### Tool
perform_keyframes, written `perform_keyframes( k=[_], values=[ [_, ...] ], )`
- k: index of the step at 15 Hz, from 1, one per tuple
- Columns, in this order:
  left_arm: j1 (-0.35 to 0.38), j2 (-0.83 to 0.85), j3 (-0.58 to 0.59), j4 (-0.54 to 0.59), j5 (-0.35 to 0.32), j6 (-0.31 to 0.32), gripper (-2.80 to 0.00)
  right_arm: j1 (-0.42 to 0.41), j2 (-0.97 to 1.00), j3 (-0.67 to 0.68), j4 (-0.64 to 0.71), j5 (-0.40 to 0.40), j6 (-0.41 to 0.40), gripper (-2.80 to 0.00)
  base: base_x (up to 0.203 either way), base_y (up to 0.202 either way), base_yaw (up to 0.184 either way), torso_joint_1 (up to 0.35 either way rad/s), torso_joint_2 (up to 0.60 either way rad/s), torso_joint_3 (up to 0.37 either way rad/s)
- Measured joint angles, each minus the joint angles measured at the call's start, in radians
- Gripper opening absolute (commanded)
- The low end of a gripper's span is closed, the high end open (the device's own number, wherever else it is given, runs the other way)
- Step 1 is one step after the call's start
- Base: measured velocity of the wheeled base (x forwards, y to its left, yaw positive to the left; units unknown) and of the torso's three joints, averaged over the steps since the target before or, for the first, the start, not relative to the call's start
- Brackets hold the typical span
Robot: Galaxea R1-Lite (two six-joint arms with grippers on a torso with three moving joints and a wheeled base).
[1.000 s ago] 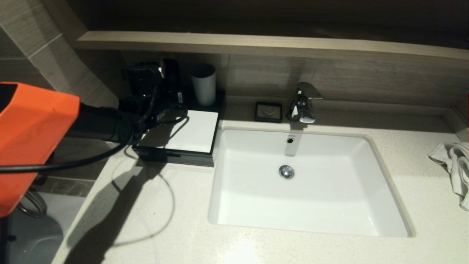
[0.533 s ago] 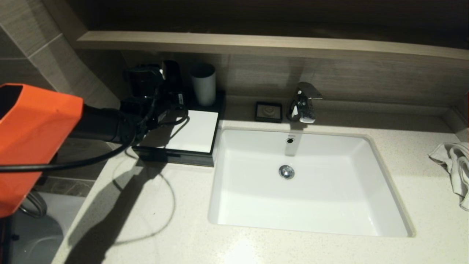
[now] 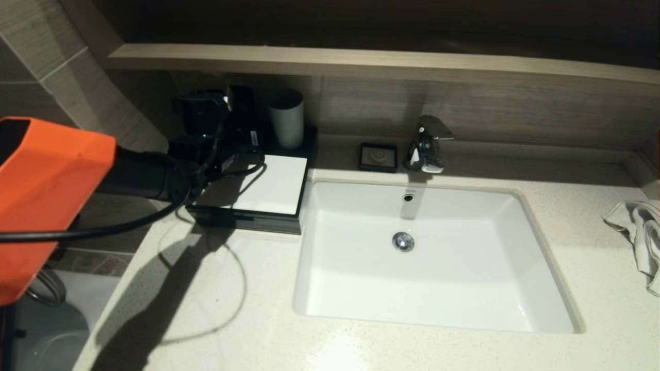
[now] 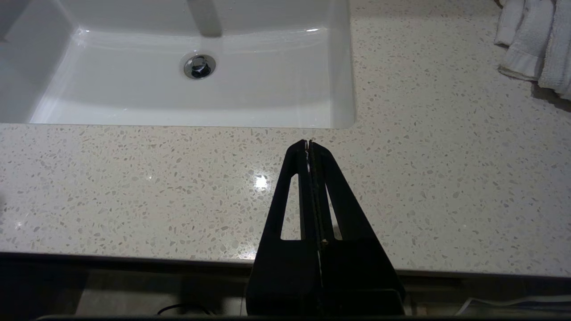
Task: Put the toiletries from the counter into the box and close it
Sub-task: Place the cup on the storage box
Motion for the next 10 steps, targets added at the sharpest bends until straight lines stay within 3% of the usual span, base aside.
perform_keyframes(
  k=[6,10],
  values=[
    [0.000,-0.039,0.055,-0.007,0.001,-0.025,0.00,0.000,0.000,0.000,0.000,0.000,0.000,-2.80,0.000,0.000,0.000,0.000,0.00,0.000],
    [0.000,-0.130,0.204,-0.049,0.003,-0.027,0.00,0.000,0.000,0.000,0.000,0.000,0.000,-2.80,0.000,0.000,0.000,0.000,0.00,0.000]
  ],
)
